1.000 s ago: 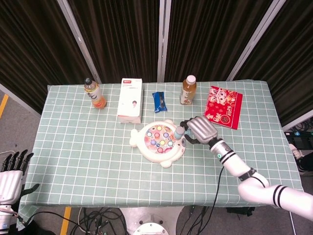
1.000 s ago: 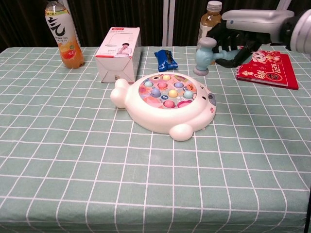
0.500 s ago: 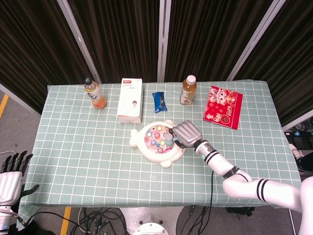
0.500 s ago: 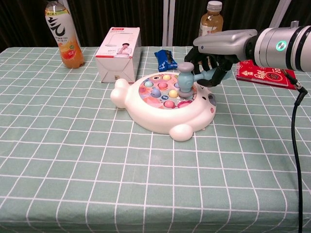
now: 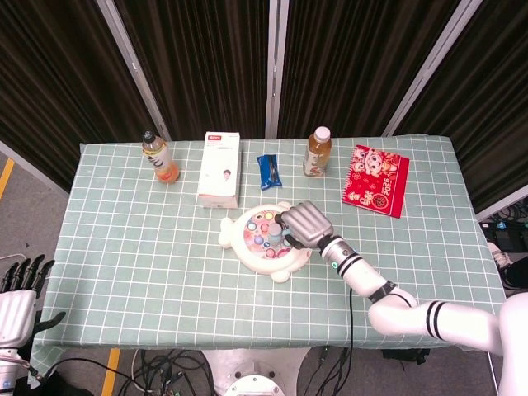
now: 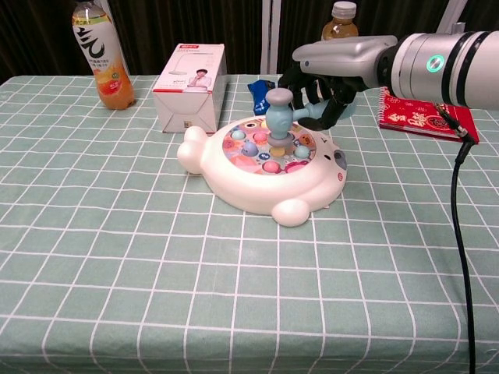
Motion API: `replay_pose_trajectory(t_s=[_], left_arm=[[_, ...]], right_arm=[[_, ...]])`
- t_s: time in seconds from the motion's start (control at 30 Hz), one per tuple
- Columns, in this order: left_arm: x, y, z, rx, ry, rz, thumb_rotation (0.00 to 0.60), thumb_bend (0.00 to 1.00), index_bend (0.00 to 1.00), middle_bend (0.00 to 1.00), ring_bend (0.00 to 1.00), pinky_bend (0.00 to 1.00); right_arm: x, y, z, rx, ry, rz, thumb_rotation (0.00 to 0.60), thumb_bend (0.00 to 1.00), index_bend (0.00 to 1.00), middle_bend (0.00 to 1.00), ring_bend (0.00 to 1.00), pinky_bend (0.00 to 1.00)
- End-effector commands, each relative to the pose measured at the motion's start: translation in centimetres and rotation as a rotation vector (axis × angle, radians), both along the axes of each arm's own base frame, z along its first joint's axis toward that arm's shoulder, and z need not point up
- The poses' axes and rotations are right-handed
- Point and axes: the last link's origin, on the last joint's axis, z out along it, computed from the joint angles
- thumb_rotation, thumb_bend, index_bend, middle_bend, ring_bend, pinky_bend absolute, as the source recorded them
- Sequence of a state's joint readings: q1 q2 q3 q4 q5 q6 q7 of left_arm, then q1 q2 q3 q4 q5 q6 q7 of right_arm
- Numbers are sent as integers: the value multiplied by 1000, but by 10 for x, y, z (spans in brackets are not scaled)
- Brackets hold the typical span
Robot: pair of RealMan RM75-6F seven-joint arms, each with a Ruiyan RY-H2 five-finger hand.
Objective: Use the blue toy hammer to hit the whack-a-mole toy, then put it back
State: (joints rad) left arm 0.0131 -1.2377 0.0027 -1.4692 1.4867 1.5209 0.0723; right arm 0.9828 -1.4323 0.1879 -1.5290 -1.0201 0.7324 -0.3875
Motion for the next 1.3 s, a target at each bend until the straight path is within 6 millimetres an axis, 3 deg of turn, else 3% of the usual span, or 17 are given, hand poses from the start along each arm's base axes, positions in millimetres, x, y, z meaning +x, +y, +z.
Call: replay_pose_trajectory(t_s=[0.03,0.2,0.4,0.5,0.63,0.8,0.93,1.2,1.3], left_arm=[[-1,-1,0,1,-1,4,600,39,105,36,0,0],[-2,-1,0,1,-3,7,600,40,105,35,0,0],[-1,-1,1,7,-2,-2,600,40,105,35,0,0],[0,-1,1,9,-2,-3,600,39,105,36,0,0],[1,1,2,10,0,-7,600,39,105,35,0,0],[3,3,0,2,3,-11,600,40,105,35,0,0],[6,4,0,0,6,-14,600,40,105,36,0,0],[8,5,2,-3,14,-13,600,39,105,36,0,0],[8,5,2,-4,15,-12,600,39,105,36,0,0]], right_arm=[[-1,-1,-11,11,45,7,600,528,739,641,505,614],[2,0,-8,-9,28,9,600,528,740,641,505,614],[1,-2,31,-89,-72,-12,600,527,740,641,505,614],[-15,-4,47,-128,-79,-49,600,527,741,641,503,614],[-59,-6,60,-161,-49,-158,600,525,742,639,502,614],[-116,-7,56,-182,-45,-290,600,495,737,624,498,576],[-144,-6,41,-173,-70,-358,600,458,712,597,490,535],[-161,-3,14,-140,-104,-368,600,340,623,529,416,475],[-162,-3,10,-131,-116,-366,600,273,539,475,351,434]])
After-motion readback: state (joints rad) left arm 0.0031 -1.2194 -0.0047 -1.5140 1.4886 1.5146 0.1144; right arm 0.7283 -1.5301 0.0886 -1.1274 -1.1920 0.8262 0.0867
